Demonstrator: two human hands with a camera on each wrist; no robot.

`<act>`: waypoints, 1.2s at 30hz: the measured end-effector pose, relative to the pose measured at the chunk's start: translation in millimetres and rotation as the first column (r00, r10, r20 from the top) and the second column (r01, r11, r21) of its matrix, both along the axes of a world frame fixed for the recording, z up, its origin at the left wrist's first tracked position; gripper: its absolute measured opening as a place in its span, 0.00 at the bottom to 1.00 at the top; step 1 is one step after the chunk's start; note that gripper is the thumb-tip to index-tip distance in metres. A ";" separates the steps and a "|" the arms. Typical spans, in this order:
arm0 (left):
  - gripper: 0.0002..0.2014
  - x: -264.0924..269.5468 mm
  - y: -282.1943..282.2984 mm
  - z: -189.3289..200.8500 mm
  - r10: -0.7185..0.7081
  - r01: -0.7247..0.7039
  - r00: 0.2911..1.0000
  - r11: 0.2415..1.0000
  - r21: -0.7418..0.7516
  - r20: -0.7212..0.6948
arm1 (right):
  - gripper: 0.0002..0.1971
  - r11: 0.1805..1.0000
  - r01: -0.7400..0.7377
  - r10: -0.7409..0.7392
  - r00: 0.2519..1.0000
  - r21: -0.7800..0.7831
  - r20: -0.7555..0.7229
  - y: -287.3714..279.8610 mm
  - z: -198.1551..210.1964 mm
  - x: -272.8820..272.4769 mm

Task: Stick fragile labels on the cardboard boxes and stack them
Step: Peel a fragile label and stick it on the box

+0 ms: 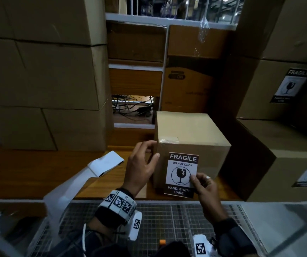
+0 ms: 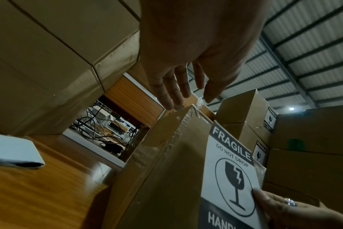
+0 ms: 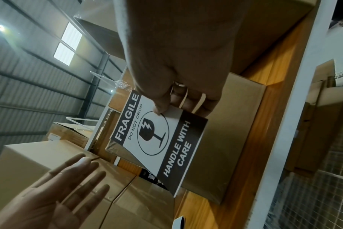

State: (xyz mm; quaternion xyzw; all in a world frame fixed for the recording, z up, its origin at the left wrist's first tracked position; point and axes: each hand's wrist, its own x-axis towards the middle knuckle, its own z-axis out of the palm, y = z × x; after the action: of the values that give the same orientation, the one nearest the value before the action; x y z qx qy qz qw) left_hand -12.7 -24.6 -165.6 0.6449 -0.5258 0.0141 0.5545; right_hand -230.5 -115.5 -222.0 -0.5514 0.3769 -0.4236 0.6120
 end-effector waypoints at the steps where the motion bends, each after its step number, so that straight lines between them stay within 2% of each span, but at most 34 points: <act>1: 0.20 -0.2 -1.3 0.7 0.004 -0.004 1.000 1.000 0.006 0.011 | 0.09 1.000 -0.007 0.007 1.000 0.003 0.000 -1.7 0.4 1.5; 7: 0.25 -4.0 -14.5 4.5 -0.001 0.000 1.000 0.993 0.118 0.003 | 0.09 0.998 -0.062 0.061 0.998 -0.018 -0.033 -15.5 5.1 11.3; 11: 0.25 -7.5 -23.7 5.0 0.008 -0.007 1.000 0.989 0.147 -0.005 | 0.09 0.997 -0.080 0.080 0.996 0.007 -0.028 -19.2 5.6 17.8; 18: 0.23 -8.6 -34.8 2.3 0.041 -0.041 0.999 0.988 0.152 -0.002 | 0.10 0.994 -0.105 0.105 0.994 0.042 -0.004 -23.1 4.2 24.6; 24: 0.25 -7.8 -42.7 0.8 0.025 -0.025 1.000 0.993 0.116 0.006 | 0.11 0.995 -0.101 0.102 0.995 0.024 0.000 -27.8 2.2 29.4; 36: 0.19 -5.6 -47.9 -1.0 0.014 -0.012 0.999 0.998 0.064 -0.031 | 0.10 0.993 -0.102 0.100 0.994 0.051 0.033 -30.2 -0.3 36.2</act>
State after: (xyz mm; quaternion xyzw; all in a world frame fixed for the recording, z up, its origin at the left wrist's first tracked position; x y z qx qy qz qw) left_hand -18.4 -72.5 -166.6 0.6659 -0.5130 -0.0095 0.5417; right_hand -194.4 -145.7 -222.2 -0.5470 0.3500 -0.3904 0.6526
